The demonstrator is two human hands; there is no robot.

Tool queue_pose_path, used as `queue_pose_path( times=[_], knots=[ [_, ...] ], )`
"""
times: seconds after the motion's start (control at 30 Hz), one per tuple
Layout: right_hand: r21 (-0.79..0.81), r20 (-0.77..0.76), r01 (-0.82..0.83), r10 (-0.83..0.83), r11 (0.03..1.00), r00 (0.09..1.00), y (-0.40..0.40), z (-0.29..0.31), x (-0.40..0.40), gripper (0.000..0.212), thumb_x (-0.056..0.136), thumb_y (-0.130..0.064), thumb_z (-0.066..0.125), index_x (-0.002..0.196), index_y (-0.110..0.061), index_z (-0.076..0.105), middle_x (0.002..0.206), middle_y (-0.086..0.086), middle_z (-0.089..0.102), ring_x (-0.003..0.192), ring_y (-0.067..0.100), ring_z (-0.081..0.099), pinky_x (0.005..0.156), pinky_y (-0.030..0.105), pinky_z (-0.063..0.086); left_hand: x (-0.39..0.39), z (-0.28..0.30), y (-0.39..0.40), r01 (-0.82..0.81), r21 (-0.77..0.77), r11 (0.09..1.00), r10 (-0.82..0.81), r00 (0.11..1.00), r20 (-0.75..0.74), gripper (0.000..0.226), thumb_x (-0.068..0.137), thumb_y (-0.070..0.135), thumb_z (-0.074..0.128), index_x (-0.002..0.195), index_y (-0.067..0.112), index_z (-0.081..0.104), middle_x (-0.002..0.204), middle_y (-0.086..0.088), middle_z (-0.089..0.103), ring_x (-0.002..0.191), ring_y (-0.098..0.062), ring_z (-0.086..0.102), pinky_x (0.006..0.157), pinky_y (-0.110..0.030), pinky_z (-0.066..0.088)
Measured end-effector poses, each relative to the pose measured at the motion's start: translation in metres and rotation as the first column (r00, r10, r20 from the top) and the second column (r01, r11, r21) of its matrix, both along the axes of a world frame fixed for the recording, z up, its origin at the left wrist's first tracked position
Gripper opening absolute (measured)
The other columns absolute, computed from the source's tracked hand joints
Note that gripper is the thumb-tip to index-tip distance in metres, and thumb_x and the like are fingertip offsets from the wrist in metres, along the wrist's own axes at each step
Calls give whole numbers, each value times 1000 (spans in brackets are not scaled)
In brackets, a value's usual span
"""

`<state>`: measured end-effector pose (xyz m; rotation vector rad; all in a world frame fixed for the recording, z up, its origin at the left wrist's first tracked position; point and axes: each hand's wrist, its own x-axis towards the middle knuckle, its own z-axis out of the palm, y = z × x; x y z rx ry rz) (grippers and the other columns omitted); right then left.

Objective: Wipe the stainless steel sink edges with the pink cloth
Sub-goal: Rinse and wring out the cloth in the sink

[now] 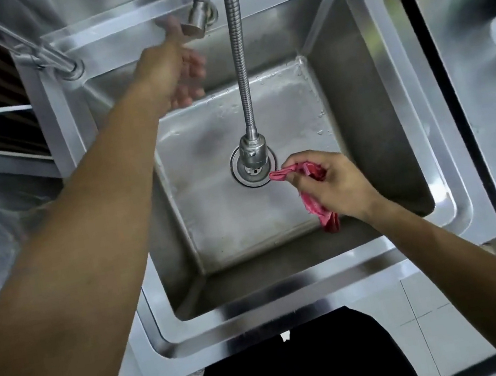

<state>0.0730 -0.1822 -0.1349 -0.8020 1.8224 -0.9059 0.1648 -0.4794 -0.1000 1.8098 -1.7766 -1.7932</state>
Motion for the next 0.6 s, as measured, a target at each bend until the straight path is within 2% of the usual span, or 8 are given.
queue_pose_path(
  times=[0.1,0.17,0.2,0.27,0.33,0.43,0.53,0.6],
  knots=[
    [36,157,41,-47,998,987,-4,-11,9,13,97,-14,73,109,-15,76,79,-3,77,62,20,68,66,32,57,37,-41,55,-54,71,996,52,998,38,53,107,52,35,79,23,69,72,6,70,52,-14,63,50,-19,43],
    [53,225,21,-33,998,974,-9,-15,13,16,96,-12,73,111,-10,76,89,3,80,73,30,72,71,28,61,66,-69,107,-11,179,984,-13,991,130,24,100,26,50,87,23,70,88,-2,75,65,-17,64,62,-26,46],
    [67,247,0,-17,998,969,-13,-17,14,17,96,-11,72,112,-9,75,87,10,79,70,30,68,65,22,58,77,-77,129,75,254,964,-112,985,131,18,93,16,55,99,25,69,102,-6,76,79,-20,67,71,-30,49],
    [102,255,-56,28,993,966,-20,-25,13,17,97,-12,71,113,-12,75,85,28,72,65,27,59,59,19,52,87,-89,162,266,390,882,-288,958,-3,47,81,4,58,115,37,62,119,-3,73,112,-22,66,91,-38,51],
    [131,267,-73,36,989,963,-27,-38,10,16,97,-13,71,111,-18,76,82,23,72,65,20,60,63,20,53,85,-92,175,319,461,828,-289,947,-136,55,78,6,61,117,44,59,122,8,72,125,-16,60,104,-41,47],
    [169,351,-23,-39,985,936,-37,-59,11,18,97,-15,71,112,-20,77,80,-9,76,74,5,71,76,24,56,80,-104,174,311,467,828,-253,950,-184,37,86,30,70,121,40,64,120,12,74,121,-13,64,104,-38,48],
    [222,441,17,-116,975,890,-45,-81,11,24,96,-24,73,120,-24,73,105,-3,79,101,13,75,94,34,59,81,-123,169,220,357,908,-191,975,-114,23,99,41,66,120,32,70,112,6,78,114,-21,71,98,-35,54],
    [281,510,20,-167,959,844,-46,-94,7,50,88,-28,81,133,-26,61,121,2,74,111,19,73,102,42,57,80,-135,166,59,325,944,-27,995,-100,24,101,41,64,120,30,73,110,2,79,109,-21,74,98,-39,59]
  ],
)
